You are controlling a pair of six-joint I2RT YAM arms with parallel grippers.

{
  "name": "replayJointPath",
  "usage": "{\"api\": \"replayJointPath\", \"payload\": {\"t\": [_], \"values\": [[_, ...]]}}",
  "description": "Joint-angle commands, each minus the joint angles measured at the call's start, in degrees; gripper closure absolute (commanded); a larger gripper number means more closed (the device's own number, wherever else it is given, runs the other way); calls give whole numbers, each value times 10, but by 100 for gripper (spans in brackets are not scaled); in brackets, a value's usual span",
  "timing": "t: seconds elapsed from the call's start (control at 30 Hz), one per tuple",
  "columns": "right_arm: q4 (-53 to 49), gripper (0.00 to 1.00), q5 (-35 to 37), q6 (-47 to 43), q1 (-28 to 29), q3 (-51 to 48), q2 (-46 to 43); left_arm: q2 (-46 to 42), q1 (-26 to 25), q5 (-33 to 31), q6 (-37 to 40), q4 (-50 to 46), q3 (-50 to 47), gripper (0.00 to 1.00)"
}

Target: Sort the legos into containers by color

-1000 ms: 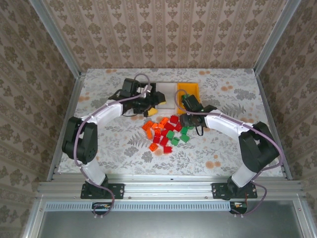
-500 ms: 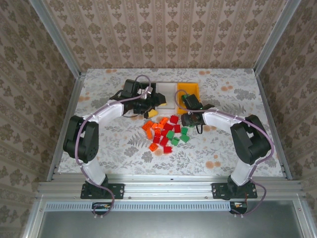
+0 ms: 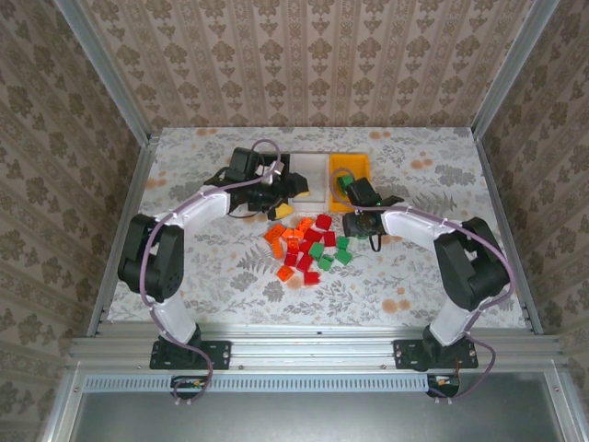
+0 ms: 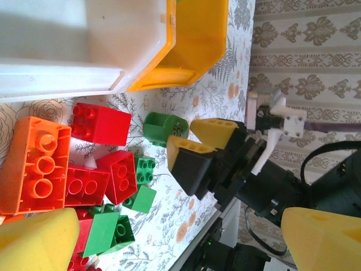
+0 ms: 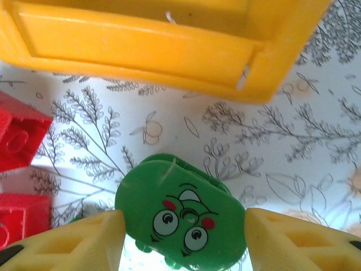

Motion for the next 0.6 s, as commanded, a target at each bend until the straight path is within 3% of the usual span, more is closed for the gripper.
{"api": "replayJointPath", "payload": {"t": [0.0, 0.4, 0.57], "values": [[-18, 41, -20, 15, -2, -8, -46, 6, 1, 4, 9, -2, 4, 0], [-19, 28, 25, -60, -3, 41, 41, -4, 1, 4, 12, -4, 5, 0], [-22, 27, 23, -63, -11, 57, 62, -5, 2, 5, 10, -2, 5, 0]]}}
